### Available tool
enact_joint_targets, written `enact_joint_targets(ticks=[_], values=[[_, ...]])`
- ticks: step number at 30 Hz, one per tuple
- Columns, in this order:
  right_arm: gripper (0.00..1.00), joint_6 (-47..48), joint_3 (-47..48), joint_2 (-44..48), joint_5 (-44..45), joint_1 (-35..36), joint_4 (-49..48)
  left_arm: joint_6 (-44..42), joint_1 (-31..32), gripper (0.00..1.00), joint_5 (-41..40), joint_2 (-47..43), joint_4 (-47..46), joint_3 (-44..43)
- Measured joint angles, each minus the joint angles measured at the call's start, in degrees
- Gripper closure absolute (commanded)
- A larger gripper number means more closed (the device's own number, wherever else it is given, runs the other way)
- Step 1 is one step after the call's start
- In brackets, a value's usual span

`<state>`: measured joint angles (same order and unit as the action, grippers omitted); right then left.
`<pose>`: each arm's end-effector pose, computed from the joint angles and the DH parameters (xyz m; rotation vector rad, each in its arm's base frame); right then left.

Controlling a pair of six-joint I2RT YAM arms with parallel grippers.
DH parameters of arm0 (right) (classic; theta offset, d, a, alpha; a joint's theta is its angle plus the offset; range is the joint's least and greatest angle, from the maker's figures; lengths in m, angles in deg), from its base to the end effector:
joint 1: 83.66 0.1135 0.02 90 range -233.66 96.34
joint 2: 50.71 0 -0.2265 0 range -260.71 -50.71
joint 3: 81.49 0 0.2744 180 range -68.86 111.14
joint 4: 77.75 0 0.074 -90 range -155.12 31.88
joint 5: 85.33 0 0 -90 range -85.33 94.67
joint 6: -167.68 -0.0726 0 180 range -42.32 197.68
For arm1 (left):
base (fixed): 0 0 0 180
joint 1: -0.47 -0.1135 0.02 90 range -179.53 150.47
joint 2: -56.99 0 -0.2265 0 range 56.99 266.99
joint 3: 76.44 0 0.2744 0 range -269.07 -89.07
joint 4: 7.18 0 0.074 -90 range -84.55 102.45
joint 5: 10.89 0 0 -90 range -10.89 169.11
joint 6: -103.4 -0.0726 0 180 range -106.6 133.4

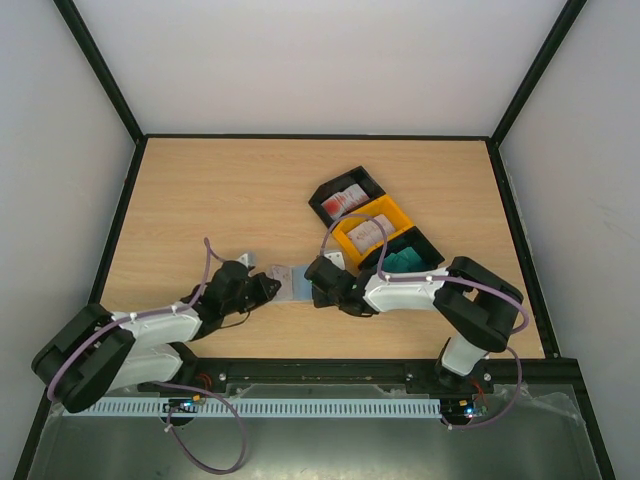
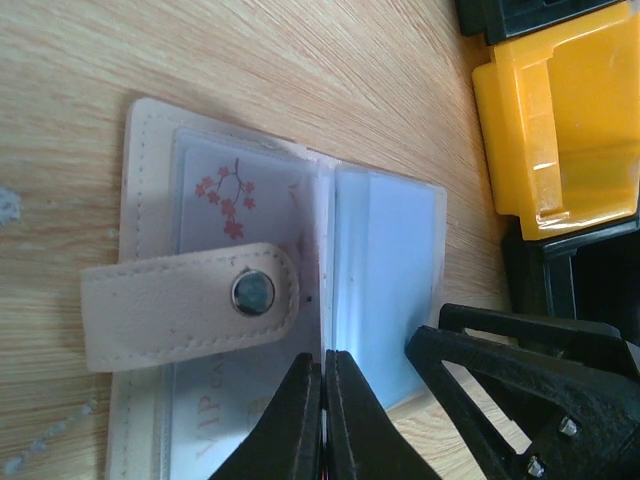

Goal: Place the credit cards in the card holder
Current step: Insert the credit card into the card holder.

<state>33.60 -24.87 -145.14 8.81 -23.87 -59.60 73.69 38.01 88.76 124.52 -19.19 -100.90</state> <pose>0.1737 0.2879 0.0498 -0.3344 2.6395 0.5819 0.1976 -0.1672 0.0603 -0.3523 2.3175 -1.1272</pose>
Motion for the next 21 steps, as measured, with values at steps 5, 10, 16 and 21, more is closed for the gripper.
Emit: enact_joint_targets(ticks=[5, 10, 16, 21], values=[[0.68, 0.1, 0.6, -0.4, 0.0, 0.0, 0.4, 2.1, 1.2, 0.98, -0.9, 2.0, -4.2, 0.6], [0.71, -0.4, 0.7, -0.5, 0.1, 0.0, 0.5, 2.6, 1.5, 0.97, -0.7, 4.6, -7.8, 0.6], [0.73, -1.4, 0.7, -0.5, 0.2, 0.0, 0.5, 2.6, 1.6, 0.98, -0.5, 8.2, -11.8, 0.7], [0.74, -2.3, 0.6, -0.5, 0.2, 0.0, 0.5, 3.1, 2.3, 0.98, 0.5, 11.5, -15.7, 0.7]])
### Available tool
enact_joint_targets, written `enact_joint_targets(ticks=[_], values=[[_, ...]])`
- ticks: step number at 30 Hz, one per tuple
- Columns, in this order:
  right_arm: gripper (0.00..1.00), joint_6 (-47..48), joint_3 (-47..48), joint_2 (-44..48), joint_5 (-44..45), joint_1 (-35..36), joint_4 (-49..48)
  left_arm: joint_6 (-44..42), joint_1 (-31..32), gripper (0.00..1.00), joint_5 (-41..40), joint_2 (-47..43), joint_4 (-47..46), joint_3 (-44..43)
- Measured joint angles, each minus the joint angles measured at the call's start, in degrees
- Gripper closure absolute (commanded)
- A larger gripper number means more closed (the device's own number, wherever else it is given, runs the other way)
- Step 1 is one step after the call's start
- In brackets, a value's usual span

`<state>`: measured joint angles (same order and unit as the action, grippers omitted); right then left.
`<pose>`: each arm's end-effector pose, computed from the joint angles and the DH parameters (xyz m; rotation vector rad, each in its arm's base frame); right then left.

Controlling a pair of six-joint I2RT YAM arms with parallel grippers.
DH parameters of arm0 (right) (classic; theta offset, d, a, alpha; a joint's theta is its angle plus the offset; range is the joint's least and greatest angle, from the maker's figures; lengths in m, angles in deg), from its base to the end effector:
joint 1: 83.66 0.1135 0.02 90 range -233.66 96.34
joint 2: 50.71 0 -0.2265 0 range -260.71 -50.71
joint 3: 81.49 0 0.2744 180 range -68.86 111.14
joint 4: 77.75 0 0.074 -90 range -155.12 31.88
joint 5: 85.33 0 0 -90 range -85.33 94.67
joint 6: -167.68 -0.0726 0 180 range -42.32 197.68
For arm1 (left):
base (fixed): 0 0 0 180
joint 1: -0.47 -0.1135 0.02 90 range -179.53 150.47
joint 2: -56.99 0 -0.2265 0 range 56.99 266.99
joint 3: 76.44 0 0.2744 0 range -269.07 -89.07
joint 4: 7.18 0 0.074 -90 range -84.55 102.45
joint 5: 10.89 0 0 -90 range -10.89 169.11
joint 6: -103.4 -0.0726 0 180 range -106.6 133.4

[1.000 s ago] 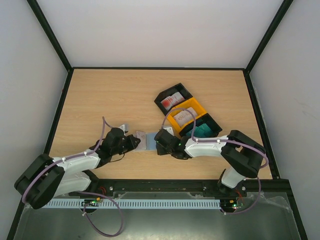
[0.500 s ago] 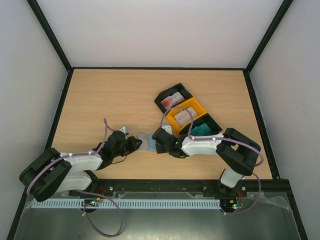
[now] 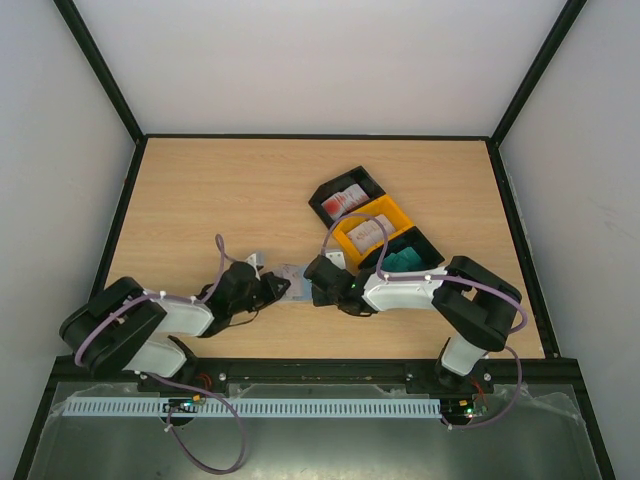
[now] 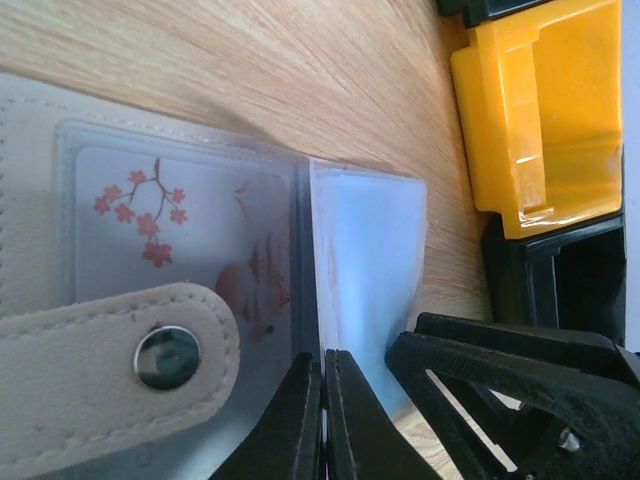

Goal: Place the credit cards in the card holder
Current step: Insert the credit card into the card holder.

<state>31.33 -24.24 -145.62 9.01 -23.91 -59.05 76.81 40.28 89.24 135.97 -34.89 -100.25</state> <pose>0.1749 0.2890 0.0496 -0.2811 2.6552 0.5842 0.1935 -0.1779 0.0435 -0.3497 2.2805 -1.2234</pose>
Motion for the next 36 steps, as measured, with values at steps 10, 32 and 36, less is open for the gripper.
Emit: enact_joint_targets(ticks=[10, 32, 36], values=[[0.74, -1.4, -0.1, 0.1, 0.0, 0.0, 0.0, 3.2, 1.3, 0.97, -0.5, 2.7, -2.7, 0.4], [0.80, -2.3, -0.6, 0.3, -0.7, -0.2, -0.8, 7.9, 3.0, 0.95, -0.9, 3.0, -3.5, 1.1], [0.81, -2.3, -0.7, 0.3, -0.9, -0.4, -1.0, 6.5, 3.0, 0.92, 0.4, 5.9, -4.5, -0.2]])
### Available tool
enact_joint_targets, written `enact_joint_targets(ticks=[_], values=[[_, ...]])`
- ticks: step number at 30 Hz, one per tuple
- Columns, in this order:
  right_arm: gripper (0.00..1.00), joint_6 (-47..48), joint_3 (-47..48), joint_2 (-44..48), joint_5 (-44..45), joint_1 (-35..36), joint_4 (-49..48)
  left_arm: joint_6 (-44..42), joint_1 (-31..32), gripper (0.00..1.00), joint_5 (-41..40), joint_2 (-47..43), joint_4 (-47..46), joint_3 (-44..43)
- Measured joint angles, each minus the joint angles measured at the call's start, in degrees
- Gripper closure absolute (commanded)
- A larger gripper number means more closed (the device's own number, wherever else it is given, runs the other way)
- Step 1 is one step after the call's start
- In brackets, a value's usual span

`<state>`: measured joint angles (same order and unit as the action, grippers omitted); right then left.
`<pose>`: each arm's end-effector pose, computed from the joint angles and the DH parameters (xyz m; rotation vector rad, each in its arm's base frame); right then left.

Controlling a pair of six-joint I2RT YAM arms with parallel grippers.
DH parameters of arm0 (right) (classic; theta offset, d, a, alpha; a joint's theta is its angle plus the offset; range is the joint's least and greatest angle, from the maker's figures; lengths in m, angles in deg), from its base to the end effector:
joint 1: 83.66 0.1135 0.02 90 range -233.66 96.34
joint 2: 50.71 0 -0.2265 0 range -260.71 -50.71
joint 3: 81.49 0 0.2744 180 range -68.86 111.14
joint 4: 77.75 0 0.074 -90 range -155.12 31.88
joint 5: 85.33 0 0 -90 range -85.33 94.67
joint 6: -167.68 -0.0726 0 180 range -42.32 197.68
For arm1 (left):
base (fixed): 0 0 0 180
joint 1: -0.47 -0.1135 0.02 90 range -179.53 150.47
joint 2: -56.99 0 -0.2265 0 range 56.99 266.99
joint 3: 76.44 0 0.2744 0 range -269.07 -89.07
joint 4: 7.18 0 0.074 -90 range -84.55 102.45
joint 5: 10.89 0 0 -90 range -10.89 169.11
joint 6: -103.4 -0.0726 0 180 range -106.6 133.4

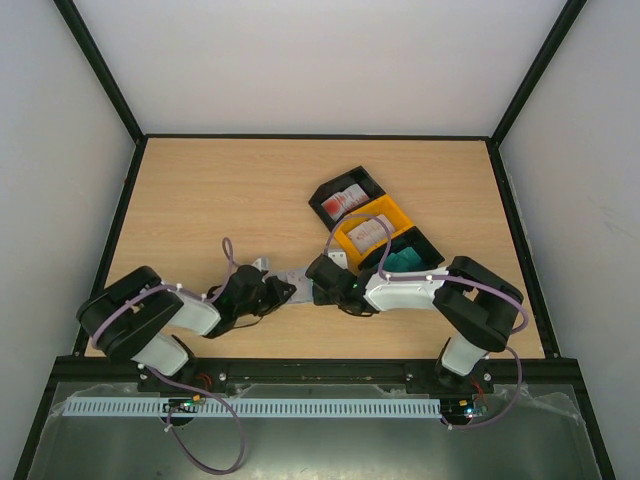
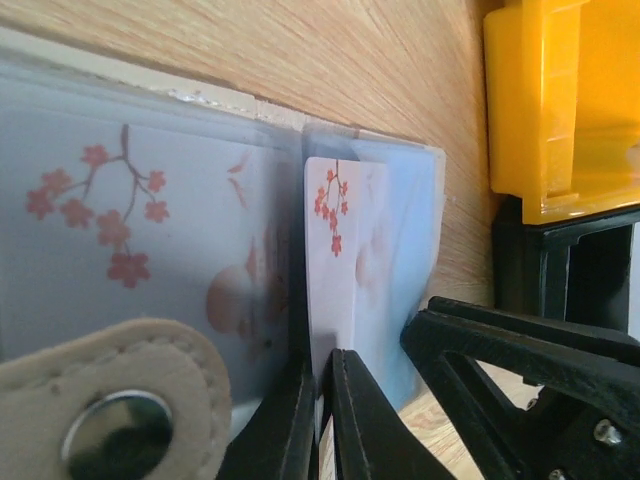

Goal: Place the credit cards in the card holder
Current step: Insert the credit card into the card holder.

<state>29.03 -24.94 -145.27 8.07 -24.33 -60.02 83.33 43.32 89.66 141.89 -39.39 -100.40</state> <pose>0.1754 0.2874 0.0492 -0.2247 2.6666 0.6205 0.1820 -0.1870 0.0294 -0.4300 2.3403 -1.2933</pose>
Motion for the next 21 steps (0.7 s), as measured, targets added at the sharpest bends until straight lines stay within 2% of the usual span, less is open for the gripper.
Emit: enact_joint_targets(ticks=[11, 14, 17, 21], values=[[0.80, -0.5, -0.3, 0.4, 0.5, -0.1, -0.1, -3.3, -0.4, 0.83, 2.6, 5.6, -4.4, -1.6], [0.75, -1.1, -0.9, 0.9, 0.9, -0.1, -0.1, -4.8, -0.3, 0.75, 3.0, 5.1, -2.1, -2.9], [0.69, -1.7, -1.3, 1.4, 0.7, 0.0, -0.3, -6.5, 0.3, 0.61, 2.7, 3.4, 2.0, -4.3], [0.67, -2.1, -1.8, 2.1, 0.0, 0.3, -0.3, -8.8, 0.9, 0.46, 3.4, 1.3, 7.2, -6.4]])
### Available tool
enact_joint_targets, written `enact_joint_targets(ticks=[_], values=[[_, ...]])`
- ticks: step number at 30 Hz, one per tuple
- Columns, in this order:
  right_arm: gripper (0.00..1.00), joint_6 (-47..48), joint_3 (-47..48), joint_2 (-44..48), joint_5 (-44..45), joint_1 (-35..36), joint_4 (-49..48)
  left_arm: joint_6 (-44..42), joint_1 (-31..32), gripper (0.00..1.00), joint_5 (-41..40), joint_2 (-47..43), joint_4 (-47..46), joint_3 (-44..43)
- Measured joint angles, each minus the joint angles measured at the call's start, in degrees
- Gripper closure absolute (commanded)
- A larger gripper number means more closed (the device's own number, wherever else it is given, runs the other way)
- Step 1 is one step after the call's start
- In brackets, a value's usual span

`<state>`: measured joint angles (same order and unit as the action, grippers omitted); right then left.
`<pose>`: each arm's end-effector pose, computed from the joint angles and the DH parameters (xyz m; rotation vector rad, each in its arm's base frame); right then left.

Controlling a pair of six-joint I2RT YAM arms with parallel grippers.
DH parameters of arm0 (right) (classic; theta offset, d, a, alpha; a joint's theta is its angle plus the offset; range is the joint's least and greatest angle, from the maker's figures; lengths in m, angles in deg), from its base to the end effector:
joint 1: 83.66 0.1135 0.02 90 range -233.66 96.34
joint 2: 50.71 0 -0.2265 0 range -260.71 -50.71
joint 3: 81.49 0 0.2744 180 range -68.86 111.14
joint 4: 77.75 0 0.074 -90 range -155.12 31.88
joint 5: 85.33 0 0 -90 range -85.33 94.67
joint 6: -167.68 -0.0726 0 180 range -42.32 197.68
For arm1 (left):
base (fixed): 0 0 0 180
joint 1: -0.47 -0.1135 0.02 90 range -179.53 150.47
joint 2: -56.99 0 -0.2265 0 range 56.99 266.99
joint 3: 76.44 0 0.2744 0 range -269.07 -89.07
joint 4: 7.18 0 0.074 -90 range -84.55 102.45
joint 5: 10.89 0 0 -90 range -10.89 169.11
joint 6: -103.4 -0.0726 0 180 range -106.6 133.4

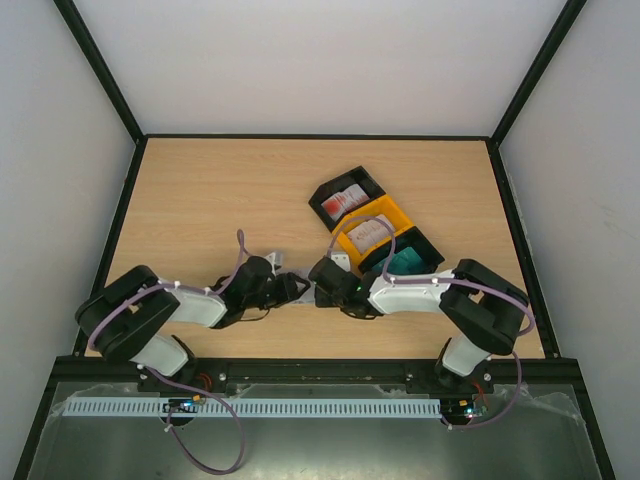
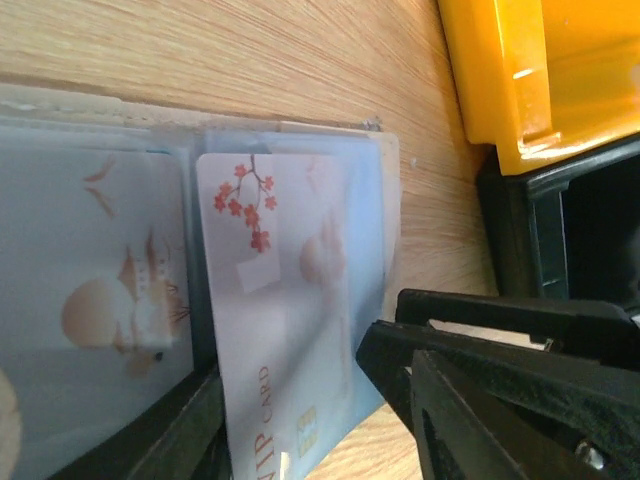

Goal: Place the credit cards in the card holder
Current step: Insert the credit card into the card holder.

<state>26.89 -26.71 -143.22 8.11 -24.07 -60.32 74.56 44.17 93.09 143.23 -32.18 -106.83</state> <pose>0.1711 0.2829 0.0517 -0.1800 2.6681 0.6430 0.1926 -0.2083 0.0384 -0.1987 2.3916 -1.2558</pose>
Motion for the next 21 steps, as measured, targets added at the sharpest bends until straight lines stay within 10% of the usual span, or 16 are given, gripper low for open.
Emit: enact_joint_targets(ticks=[21], values=[[0.79, -1.2, -6.4, 3.7, -5.5, 0.1, -7.8, -3.5, 0.5, 0.19, 4.4, -14.6, 19.4, 1.0]])
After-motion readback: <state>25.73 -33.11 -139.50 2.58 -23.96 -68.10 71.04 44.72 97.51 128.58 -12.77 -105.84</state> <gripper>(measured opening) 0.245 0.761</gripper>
